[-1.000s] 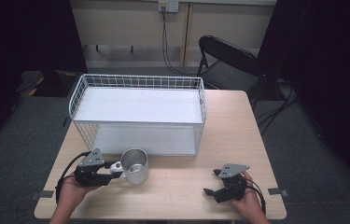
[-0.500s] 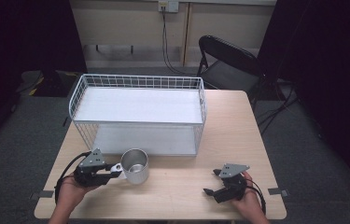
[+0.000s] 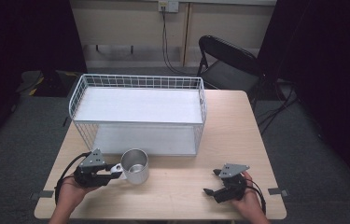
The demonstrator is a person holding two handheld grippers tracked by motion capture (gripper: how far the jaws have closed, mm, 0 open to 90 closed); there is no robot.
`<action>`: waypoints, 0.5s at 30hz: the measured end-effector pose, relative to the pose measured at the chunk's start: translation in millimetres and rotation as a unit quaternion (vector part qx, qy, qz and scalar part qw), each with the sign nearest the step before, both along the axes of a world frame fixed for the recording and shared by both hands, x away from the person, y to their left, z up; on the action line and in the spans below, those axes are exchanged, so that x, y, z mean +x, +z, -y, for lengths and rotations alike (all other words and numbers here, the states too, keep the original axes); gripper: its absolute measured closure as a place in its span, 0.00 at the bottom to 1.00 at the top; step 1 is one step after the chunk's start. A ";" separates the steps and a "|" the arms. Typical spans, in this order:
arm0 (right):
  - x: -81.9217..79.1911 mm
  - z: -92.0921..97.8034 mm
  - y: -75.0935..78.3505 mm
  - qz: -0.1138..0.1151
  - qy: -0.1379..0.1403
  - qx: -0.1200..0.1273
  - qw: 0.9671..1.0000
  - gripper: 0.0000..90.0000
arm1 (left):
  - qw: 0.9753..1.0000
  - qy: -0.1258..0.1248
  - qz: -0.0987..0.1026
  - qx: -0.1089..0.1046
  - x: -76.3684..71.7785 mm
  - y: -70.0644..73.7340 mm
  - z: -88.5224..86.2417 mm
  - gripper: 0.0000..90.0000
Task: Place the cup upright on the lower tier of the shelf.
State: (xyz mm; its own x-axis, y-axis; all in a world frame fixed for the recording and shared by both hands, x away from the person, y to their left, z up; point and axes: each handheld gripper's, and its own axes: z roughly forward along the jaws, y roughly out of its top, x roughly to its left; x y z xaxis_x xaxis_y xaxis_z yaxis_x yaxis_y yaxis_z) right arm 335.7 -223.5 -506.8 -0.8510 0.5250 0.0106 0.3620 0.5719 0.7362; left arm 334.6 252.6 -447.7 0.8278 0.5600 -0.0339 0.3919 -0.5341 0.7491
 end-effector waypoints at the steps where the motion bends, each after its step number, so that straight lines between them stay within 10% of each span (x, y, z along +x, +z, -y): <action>1: 0.0 0.0 0.0 0.000 0.000 0.000 1.000 0.17 | 1.000 0.000 -0.001 -0.001 0.2 -0.2 0.3 0.73; 15: 0.0 0.0 0.0 0.000 0.000 0.000 1.000 0.17 | 1.000 -0.013 0.009 0.027 -2.6 3.6 6.4 0.79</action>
State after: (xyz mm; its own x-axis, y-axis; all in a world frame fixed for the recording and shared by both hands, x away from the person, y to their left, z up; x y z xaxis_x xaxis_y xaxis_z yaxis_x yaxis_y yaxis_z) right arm 335.7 -223.5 -506.8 -0.8510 0.5250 0.0109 0.3621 0.5716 0.7363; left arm 332.0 246.1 -444.1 0.8422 0.5390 0.0097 0.3649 -0.5832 0.7257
